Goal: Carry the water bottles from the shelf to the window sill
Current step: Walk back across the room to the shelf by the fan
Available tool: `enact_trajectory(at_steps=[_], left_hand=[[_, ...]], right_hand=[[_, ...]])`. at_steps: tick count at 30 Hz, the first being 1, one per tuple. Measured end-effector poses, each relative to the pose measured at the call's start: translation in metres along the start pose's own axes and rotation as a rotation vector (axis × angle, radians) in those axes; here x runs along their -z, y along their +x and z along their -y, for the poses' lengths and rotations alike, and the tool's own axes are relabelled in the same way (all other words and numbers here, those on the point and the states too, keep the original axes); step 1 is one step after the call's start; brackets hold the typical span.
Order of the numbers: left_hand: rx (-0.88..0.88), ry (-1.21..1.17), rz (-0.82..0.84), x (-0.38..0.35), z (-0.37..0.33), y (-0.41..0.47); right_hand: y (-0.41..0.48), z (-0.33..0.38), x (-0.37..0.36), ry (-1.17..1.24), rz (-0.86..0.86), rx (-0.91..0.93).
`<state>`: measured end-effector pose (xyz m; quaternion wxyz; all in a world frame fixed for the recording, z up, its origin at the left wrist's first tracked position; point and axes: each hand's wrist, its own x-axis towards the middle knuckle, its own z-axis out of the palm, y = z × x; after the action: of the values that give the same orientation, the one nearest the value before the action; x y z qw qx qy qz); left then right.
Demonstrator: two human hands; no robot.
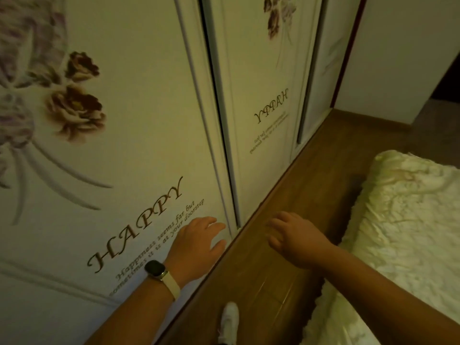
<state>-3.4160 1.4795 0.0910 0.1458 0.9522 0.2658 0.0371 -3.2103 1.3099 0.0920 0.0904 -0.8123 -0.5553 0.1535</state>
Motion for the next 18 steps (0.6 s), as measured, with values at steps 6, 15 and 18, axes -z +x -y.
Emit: enact_trajectory(at_steps=[6, 15, 18], left_hand=[[-0.148, -0.055, 0.013, 0.012, 0.03, 0.114], [-0.308, -0.084, 0.068, 0.029, 0.03, 0.25], [-0.383, -0.082, 0.113, 0.027, 0.011, 0.289]], right_hand=[[0.079, -0.015, 0.022, -0.051, -0.005, -0.165], [0.137, -0.048, 0.055, -0.044, -0.078, -0.376], [0.147, -0.071, 0.077, -0.057, -0.125, -0.427]])
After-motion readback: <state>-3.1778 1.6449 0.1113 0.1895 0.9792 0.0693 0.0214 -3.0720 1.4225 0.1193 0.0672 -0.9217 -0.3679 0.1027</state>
